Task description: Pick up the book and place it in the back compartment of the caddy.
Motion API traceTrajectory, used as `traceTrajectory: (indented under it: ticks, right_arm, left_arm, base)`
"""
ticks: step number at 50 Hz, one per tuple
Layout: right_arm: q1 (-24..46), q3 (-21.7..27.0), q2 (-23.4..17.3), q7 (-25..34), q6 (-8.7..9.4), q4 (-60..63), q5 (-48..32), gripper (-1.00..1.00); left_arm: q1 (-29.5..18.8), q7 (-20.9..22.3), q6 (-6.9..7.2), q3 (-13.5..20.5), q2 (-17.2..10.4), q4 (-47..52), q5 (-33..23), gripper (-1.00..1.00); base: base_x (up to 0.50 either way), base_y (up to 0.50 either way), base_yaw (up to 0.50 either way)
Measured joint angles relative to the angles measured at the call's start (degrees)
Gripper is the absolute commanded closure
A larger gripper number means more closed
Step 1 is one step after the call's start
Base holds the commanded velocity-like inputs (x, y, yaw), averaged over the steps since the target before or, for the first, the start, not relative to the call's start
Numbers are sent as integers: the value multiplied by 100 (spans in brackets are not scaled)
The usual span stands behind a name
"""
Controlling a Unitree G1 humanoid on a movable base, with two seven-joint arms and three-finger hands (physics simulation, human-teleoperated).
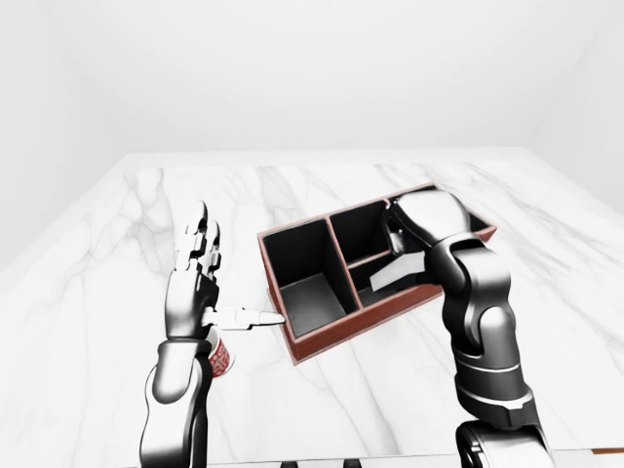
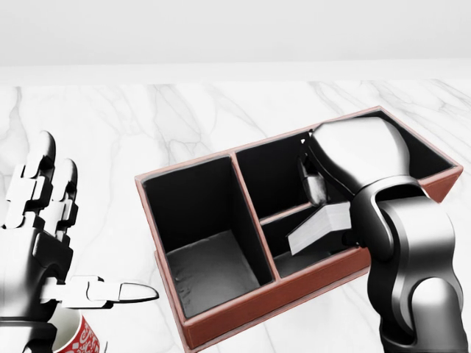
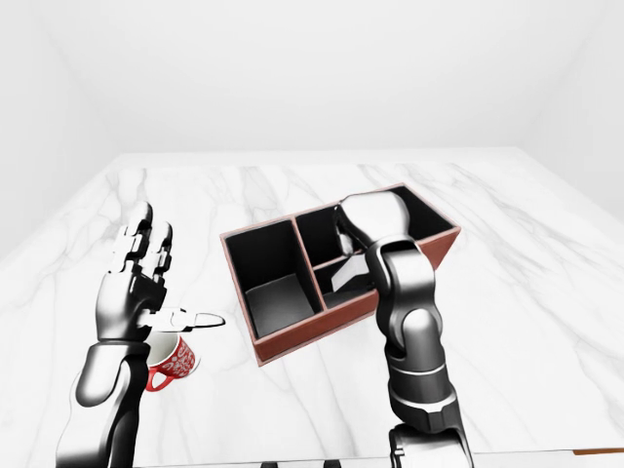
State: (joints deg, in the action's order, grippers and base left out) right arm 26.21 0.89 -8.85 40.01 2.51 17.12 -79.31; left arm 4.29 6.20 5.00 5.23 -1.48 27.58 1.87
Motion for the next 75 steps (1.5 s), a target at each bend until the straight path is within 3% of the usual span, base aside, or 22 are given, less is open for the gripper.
traceTrajectory:
  ticks: [36, 75]
  right_arm:
    - [311, -99, 2, 0, -43, -847, -58, 100]
    - [641, -198, 103, -22, 37, -1200, -108, 100]
  left_arm:
    - [-23, -14, 0, -1, -5, -83, -20, -100]
    - [-39, -35, 0, -9, -6, -151, -41, -100]
  base:
    - [0, 0, 0]
    - [0, 0, 0]
